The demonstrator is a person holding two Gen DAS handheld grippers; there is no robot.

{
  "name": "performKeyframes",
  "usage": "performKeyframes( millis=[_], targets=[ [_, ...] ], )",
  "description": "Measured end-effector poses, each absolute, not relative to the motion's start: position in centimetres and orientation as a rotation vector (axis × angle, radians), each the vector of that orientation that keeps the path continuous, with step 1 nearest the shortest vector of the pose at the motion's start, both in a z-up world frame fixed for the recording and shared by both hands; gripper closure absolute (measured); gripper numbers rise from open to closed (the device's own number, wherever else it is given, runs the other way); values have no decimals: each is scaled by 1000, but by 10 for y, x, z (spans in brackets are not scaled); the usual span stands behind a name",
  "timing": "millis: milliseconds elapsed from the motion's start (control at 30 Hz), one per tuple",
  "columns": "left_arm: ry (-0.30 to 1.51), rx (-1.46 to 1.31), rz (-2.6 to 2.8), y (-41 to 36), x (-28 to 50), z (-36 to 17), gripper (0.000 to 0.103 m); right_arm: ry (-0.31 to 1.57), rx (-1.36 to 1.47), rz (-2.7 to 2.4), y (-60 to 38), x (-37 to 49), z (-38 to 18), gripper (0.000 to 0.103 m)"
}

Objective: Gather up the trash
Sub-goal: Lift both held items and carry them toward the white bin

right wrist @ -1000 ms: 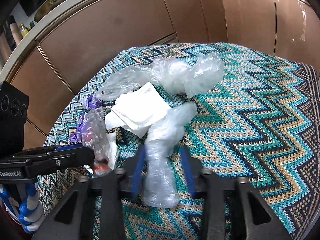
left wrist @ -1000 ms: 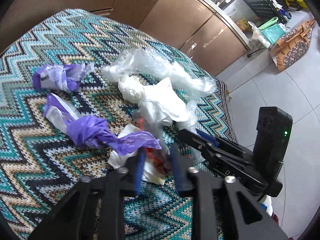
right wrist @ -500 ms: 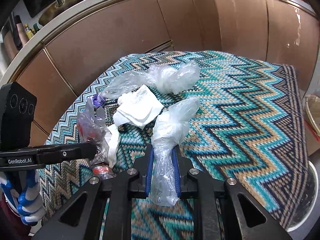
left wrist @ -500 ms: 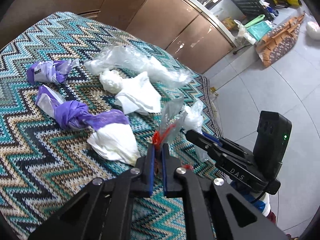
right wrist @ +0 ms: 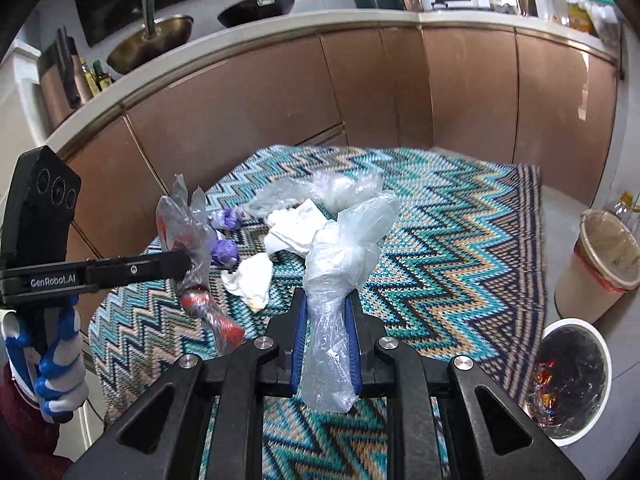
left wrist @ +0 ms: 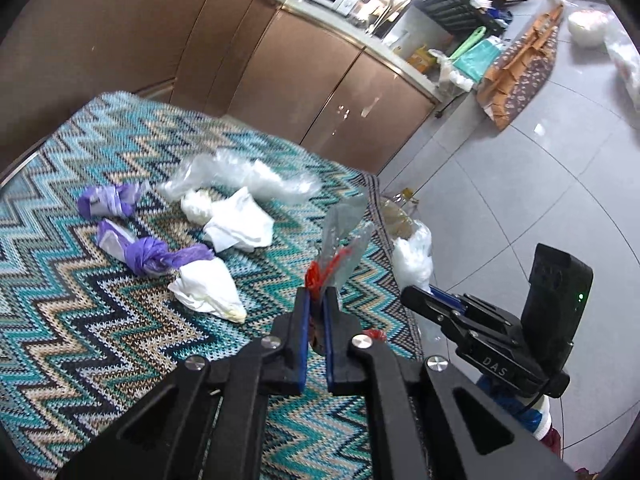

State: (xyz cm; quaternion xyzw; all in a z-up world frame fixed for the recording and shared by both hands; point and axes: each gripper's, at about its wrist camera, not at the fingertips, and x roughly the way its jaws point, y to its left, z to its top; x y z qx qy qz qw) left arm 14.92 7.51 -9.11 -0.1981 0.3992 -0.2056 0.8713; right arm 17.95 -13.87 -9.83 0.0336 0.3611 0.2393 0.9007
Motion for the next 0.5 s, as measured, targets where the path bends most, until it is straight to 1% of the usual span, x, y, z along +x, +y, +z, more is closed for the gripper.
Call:
performKeyframes(
  millis=[300, 500],
  targets=[
    [769, -375, -426, 59, 119, -53, 97, 654, 87, 459, -172, 131, -68, 85],
    [735, -334, -431, 44, 98, -34, 97, 606, 109, 437, -196, 103, -59, 85]
  ],
)
